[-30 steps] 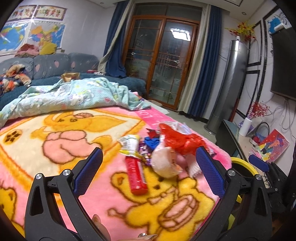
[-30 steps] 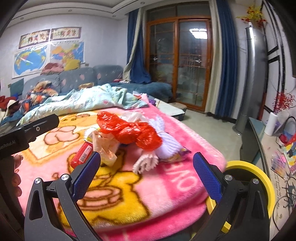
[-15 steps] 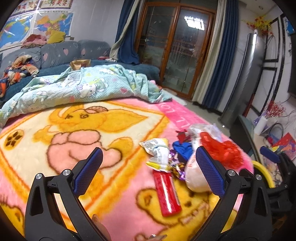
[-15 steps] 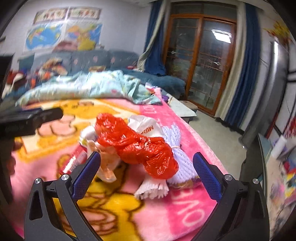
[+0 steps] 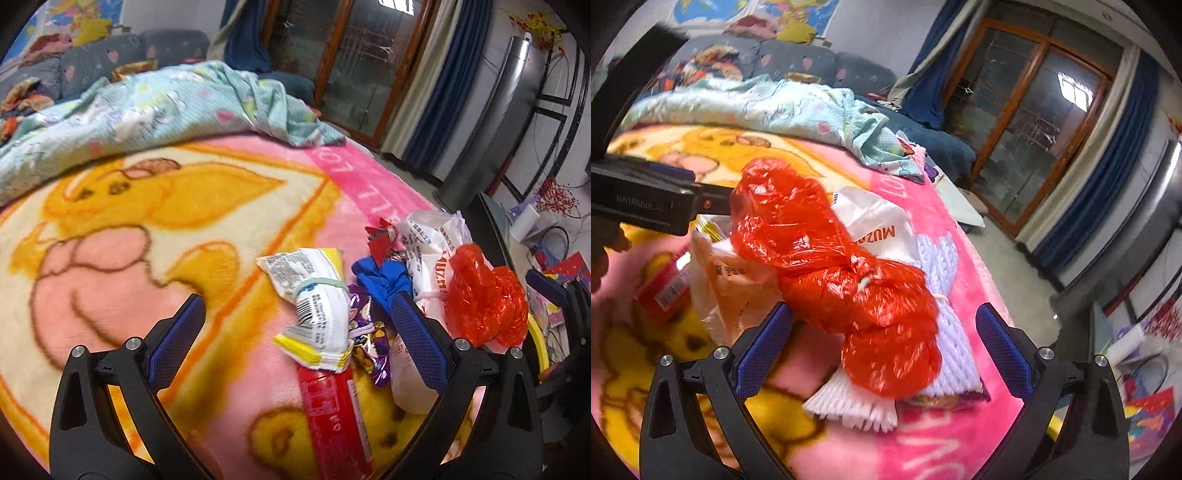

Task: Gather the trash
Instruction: 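Grasp the red bag with the right tool while the left tool grasps the white snack wrapper, then carry the red bag and white wrapper with both tools over the yellow bin, then open both tools to drop the red bag and wrapper into the bin, then move both tools back over the blanket toward the remaining trash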

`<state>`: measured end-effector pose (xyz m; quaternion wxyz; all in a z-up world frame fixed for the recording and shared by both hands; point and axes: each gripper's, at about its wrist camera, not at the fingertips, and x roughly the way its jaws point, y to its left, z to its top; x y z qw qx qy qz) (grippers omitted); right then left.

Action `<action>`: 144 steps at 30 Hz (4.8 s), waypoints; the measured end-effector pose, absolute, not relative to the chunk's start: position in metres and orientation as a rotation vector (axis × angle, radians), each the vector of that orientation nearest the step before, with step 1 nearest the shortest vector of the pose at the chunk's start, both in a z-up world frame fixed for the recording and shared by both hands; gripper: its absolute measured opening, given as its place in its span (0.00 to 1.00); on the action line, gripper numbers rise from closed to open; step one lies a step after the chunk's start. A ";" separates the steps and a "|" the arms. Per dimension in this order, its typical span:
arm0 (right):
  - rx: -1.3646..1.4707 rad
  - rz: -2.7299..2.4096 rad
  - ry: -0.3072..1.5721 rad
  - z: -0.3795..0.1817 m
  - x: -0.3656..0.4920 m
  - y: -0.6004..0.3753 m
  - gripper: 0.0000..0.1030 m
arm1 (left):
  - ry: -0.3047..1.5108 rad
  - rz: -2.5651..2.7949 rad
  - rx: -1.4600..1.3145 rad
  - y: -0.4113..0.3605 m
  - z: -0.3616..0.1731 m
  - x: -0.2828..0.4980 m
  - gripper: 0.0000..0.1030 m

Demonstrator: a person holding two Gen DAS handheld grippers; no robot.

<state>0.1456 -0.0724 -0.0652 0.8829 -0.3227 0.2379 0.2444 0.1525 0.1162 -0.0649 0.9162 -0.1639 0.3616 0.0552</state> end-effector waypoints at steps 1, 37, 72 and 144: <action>-0.695 0.518 0.490 -0.068 0.146 -0.070 0.75 | 0.750 0.097 -0.339 0.115 -0.067 0.155 0.90; -0.230 0.536 0.521 -0.018 0.143 -0.153 0.46 | 0.578 -0.063 -0.365 0.079 0.005 0.132 0.28; -0.046 0.192 0.575 -0.011 0.132 -0.321 0.46 | 0.609 -0.413 -0.175 -0.097 0.007 0.135 0.28; 0.028 0.236 0.507 -0.001 0.093 -0.299 0.82 | 0.445 -0.201 -0.146 -0.077 -0.003 0.120 0.89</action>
